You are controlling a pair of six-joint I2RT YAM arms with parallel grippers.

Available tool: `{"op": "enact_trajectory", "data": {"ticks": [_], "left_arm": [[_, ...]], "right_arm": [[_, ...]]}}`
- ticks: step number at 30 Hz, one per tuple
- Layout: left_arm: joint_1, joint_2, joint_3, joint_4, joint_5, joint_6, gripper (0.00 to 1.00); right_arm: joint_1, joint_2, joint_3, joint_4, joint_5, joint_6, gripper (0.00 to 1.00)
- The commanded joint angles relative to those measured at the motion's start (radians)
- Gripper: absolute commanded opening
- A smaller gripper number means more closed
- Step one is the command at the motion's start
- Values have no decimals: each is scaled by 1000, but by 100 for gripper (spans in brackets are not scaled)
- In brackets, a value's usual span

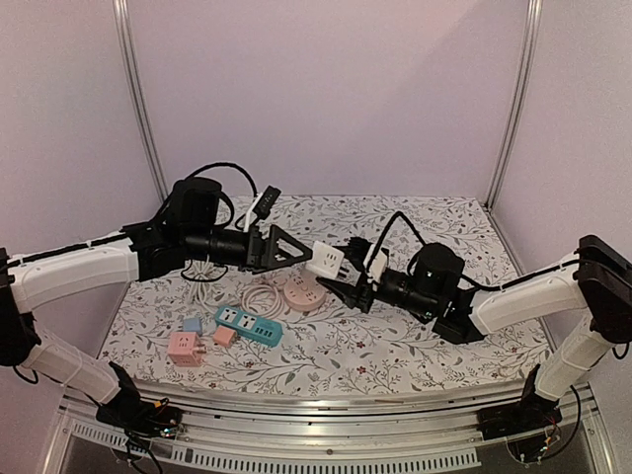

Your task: Insert the plug

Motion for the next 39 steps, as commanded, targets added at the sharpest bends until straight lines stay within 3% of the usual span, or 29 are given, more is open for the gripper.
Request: {"op": "enact_trajectory", "data": {"ticks": [1, 30, 39], "left_arm": [[17, 19, 32, 7, 53, -16, 99], [11, 88, 75, -6, 64, -2, 91], [11, 117, 81, 91, 61, -37, 81]], "right_arm": [[-3, -23, 49, 75, -12, -23, 0], [-3, 22, 90, 87, -30, -39, 0], [-4, 34, 93, 90, -46, -24, 0]]}}
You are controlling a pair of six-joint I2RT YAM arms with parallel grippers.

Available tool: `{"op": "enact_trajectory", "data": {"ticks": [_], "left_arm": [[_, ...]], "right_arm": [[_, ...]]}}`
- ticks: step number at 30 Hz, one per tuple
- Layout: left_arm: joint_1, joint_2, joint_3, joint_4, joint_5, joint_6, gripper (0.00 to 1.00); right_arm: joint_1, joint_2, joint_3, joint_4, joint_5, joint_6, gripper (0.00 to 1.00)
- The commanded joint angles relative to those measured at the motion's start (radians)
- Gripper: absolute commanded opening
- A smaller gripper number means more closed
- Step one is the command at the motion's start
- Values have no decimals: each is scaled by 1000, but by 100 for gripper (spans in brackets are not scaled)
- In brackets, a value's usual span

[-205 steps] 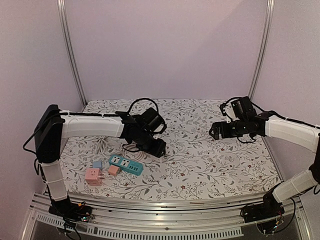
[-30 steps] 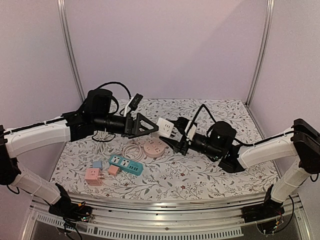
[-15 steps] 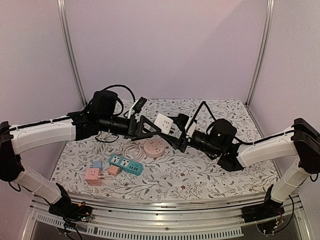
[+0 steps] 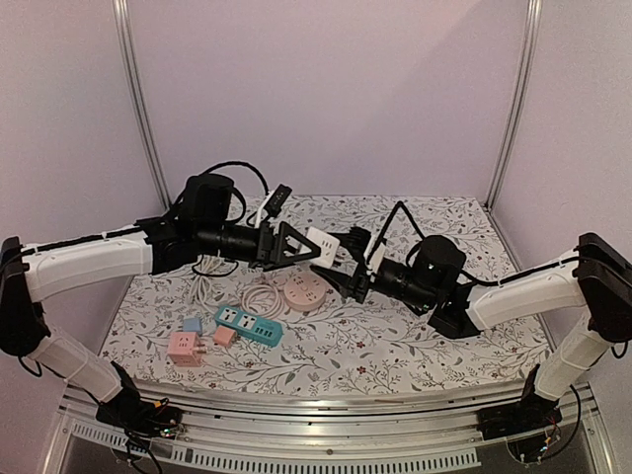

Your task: Insert the plug

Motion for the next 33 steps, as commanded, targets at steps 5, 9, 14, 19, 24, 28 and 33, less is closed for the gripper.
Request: {"op": "enact_trajectory", "data": {"ticks": [5, 9, 14, 19, 24, 28, 33], "left_arm": [[9, 50, 21, 92, 33, -37, 77], [1, 53, 23, 89, 43, -40, 69], [-7, 54, 23, 85, 57, -43, 65], [-8, 37, 16, 55, 43, -26, 76], [-8, 35, 15, 52, 43, -24, 69], [-8, 35, 12, 58, 49, -29, 67], [-8, 26, 4, 65, 45, -28, 38]], "right_arm": [[-3, 30, 33, 30, -10, 1, 0], [-4, 36, 40, 34, -5, -5, 0], [-3, 48, 47, 45, 7, -14, 0], [-3, 53, 44, 53, 20, -25, 0], [-3, 56, 45, 56, 16, -25, 0], [-3, 61, 44, 63, 20, -24, 0], [-3, 57, 39, 62, 6, -9, 0]]}}
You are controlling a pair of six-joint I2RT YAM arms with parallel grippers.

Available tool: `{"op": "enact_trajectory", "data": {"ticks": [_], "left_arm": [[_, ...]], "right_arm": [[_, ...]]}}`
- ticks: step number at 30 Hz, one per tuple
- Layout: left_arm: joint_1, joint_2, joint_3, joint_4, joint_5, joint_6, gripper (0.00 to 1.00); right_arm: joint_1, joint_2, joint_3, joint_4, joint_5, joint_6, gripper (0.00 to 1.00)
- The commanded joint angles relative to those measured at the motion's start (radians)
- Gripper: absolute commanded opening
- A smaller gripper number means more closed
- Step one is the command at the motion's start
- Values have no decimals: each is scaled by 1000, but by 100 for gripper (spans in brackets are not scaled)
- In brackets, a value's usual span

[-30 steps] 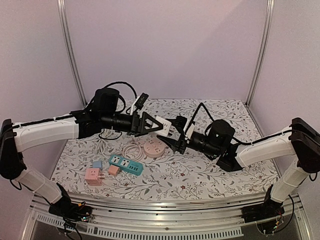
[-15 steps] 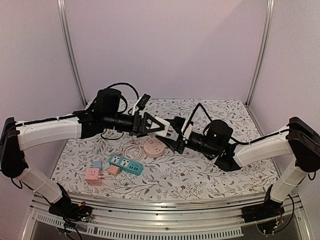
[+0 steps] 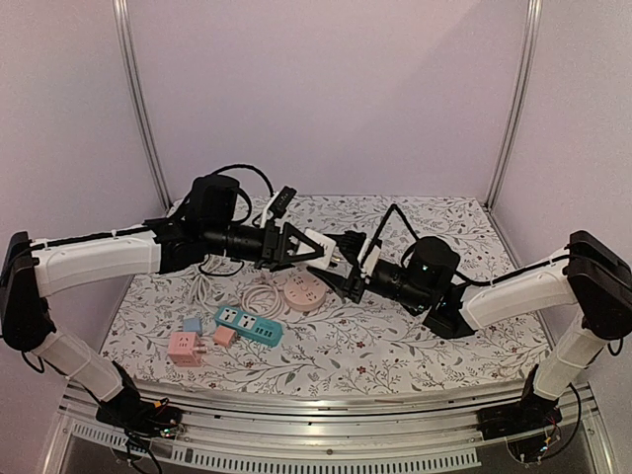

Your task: Insert the plug

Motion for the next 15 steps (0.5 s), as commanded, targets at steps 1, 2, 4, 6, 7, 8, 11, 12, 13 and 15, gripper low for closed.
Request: {"op": "enact_trajectory", "data": {"ticks": [1, 2, 4, 6, 7, 8, 11, 12, 13, 15], "left_arm": [[-3, -26, -7, 7, 14, 29, 36], [-3, -30, -12, 9, 10, 31, 33], [-3, -36, -19, 9, 8, 32, 17], [-3, -40, -22, 3, 4, 35, 0], [-3, -42, -23, -5, -3, 39, 0], [-3, -44, -23, -13, -15, 45, 0], [-1, -58, -30, -60, -53, 60, 0], [1, -64, -34, -65, -62, 65, 0], [3, -71, -39, -71, -70, 68, 0], [11, -86, -48, -89, -91, 80, 0]], "right_arm": [[-3, 9, 19, 38, 1, 37, 0], [-2, 9, 18, 39, 2, 40, 0], [-4, 14, 16, 36, 13, 50, 0], [-4, 17, 16, 28, 29, 56, 1], [-2, 17, 16, 22, 37, 58, 4], [-3, 17, 16, 16, 46, 61, 9], [-3, 16, 16, -23, 69, 68, 36], [-2, 15, 16, -44, 75, 67, 46], [-4, 11, 18, -77, 79, 66, 58], [-2, 1, 30, -168, 82, 56, 78]]}}
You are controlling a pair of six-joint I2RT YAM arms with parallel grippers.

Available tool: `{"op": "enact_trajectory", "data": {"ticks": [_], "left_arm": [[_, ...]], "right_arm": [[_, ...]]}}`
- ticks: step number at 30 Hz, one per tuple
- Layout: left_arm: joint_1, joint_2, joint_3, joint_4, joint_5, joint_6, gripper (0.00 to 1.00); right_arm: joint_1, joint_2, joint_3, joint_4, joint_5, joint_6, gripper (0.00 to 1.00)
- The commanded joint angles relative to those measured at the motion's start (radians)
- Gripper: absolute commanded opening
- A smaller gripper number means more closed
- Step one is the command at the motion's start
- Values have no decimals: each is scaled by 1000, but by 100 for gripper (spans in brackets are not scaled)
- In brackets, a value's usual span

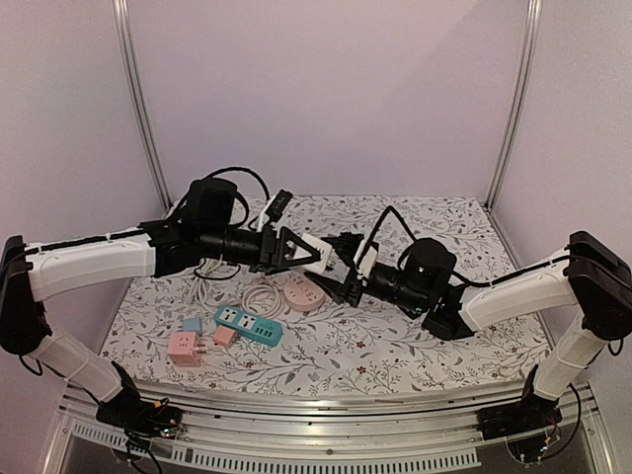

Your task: Insert the plug

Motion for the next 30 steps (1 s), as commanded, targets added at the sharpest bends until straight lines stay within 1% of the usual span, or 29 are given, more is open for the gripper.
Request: {"op": "enact_trajectory", "data": {"ticks": [1, 3, 6, 9, 14, 16, 18, 23, 26, 30], "left_arm": [[18, -65, -32, -71, -59, 84, 0], [30, -83, -42, -104, -88, 102, 0], [56, -118, -65, -152, -132, 127, 0], [82, -159, -96, -201, -189, 153, 0], [114, -226, -125, -332, -358, 201, 0], [119, -257, -136, -372, -452, 212, 0], [121, -281, -156, -387, -515, 214, 0], [127, -320, -192, -393, -587, 214, 0], [130, -337, -204, -402, -621, 213, 0], [130, -356, -214, -411, -660, 214, 0]], "right_arm": [[-12, -6, 36, -204, 61, 34, 86], [-13, -27, 70, -356, 60, -1, 98], [-33, -45, 143, -589, 51, -31, 99], [-60, -54, 214, -784, -2, -47, 99], [-75, -5, 358, -1067, -49, -128, 99], [-84, 43, 436, -1189, -75, -156, 99], [-95, 94, 533, -1304, -83, -190, 99], [-99, 294, 817, -1559, -69, -209, 99], [-98, 414, 953, -1642, -33, -193, 99], [-95, 542, 1122, -1725, 57, -174, 99]]}}
